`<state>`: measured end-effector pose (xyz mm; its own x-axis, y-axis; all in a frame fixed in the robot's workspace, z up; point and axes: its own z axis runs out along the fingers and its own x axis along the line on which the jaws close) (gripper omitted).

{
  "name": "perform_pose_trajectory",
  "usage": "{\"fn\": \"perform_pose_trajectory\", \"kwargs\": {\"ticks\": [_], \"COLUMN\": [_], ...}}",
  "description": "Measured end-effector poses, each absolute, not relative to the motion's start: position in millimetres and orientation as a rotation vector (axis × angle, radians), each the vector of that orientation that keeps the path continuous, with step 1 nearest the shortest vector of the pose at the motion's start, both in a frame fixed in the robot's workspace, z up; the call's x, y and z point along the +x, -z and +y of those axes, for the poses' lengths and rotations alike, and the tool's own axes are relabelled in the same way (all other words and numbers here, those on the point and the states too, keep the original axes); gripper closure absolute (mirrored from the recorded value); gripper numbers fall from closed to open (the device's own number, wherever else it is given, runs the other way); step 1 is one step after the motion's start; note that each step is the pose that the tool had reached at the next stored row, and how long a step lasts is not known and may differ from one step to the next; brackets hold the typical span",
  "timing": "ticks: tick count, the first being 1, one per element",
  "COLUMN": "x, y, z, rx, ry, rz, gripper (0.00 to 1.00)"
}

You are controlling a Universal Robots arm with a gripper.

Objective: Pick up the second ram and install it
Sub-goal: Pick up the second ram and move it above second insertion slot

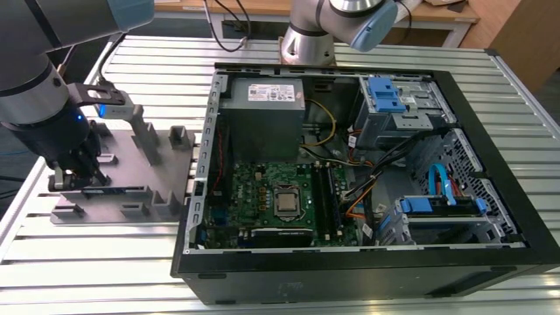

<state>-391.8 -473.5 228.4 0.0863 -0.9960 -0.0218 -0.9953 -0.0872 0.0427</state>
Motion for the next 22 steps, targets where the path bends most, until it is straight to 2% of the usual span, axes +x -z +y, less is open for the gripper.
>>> {"fn": "perform_pose_trajectory", "kwargs": {"ticks": [22], "x": [-391.8], "y": [-225.0], "z": [-473.5], "rx": [2.209], "ry": [0.094], "rz": [-2.235], "gripper": [0.89]}}
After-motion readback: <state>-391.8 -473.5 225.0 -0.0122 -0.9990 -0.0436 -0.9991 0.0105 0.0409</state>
